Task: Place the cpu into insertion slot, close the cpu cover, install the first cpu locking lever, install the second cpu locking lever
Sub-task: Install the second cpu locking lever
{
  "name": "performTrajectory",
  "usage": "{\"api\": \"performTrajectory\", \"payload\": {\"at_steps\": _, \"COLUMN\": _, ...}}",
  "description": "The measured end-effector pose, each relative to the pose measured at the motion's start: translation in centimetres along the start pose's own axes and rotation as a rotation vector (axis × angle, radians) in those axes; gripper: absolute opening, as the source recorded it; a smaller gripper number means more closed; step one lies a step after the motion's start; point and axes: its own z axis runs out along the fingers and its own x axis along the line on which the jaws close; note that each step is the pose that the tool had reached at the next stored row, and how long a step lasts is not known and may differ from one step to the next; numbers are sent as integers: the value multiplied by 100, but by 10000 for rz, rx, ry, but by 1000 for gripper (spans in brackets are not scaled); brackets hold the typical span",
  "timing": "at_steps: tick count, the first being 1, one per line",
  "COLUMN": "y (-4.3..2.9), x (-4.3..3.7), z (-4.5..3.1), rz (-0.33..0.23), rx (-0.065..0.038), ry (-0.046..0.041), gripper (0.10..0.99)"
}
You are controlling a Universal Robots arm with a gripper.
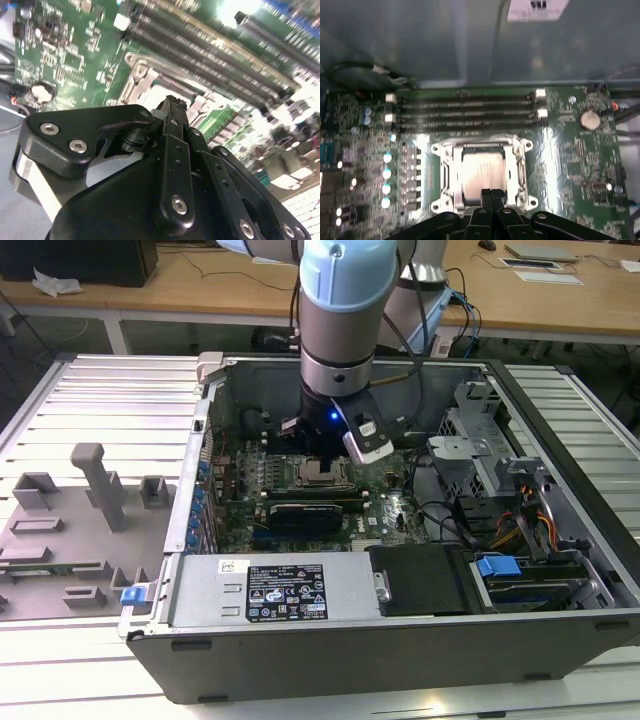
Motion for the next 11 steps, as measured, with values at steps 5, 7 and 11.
{"api": "performTrajectory", "payload": {"at_steps": 5, "y": 62, "x": 2, "z": 13, "rz": -1, "rx": 11, "ry": -1, "gripper": 106}}
{"api": "performTrajectory", "payload": {"at_steps": 7, "y": 62, "x": 2, "z": 12, "rz": -1, "rx": 12, "ry": 0, "gripper": 106}}
{"api": "performTrajectory", "payload": {"at_steps": 11, "y": 62, "x": 2, "z": 13, "rz": -1, "rx": 12, "ry": 0, "gripper": 106}}
